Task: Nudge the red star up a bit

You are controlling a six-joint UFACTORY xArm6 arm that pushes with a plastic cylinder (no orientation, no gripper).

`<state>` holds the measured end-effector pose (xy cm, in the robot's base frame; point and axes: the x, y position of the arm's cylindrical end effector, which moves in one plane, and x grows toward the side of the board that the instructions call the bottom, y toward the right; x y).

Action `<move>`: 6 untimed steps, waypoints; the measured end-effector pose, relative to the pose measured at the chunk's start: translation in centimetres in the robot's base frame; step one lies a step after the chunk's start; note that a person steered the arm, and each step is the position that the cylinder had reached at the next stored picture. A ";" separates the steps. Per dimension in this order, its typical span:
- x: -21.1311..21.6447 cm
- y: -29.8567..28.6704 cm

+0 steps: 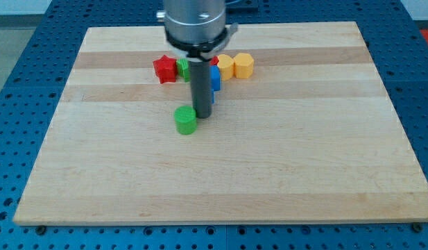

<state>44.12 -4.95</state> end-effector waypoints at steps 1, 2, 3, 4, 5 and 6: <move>1.7 -4.2; 2.1 -7.6; -1.2 -7.8; -4.3 -7.8; -5.5 -9.0; -6.6 -9.1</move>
